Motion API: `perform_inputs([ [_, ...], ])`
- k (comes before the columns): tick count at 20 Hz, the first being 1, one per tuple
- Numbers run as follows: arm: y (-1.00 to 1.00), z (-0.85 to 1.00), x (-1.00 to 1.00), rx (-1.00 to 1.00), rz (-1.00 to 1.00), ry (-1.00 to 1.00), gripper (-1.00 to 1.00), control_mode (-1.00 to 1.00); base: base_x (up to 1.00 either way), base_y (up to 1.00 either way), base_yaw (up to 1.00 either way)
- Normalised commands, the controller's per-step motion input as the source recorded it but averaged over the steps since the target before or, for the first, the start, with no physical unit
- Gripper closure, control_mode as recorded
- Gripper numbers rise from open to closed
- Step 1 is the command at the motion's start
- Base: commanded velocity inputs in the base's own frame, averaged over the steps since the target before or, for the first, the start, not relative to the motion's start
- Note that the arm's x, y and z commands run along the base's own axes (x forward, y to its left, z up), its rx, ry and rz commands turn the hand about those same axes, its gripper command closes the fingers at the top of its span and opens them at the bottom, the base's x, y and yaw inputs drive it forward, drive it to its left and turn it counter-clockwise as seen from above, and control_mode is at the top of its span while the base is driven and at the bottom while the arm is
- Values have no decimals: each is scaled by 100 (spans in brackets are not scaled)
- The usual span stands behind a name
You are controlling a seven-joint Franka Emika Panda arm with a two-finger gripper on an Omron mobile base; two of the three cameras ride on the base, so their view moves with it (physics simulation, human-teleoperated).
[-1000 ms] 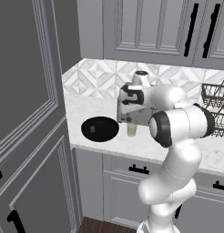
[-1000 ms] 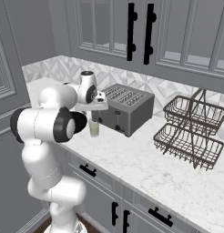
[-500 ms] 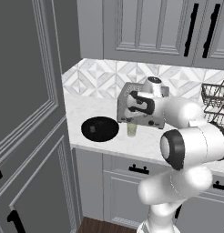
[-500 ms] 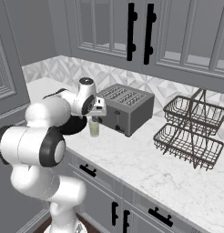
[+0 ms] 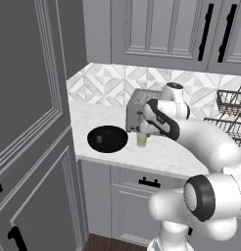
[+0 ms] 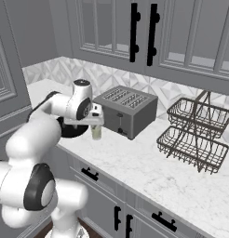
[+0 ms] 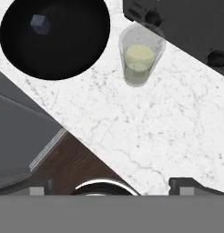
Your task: Grab a lemon wedge from the fridge and one ice cube from the ice bowl, and put them in the glass of lemonade.
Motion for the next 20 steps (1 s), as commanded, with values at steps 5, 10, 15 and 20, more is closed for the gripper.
perform_inputs([
  [5,5,24,-80,-1,1,23,-100,-100,0,0,0],
  [10,19,-17,-57,-1,4,5,-100,-100,0,0,0],
  [15,0,-20,-2,0,0,-1,-100,-100,0,0,0],
  [20,0,0,0,0,0,0,-100,-100,0,0,0],
])
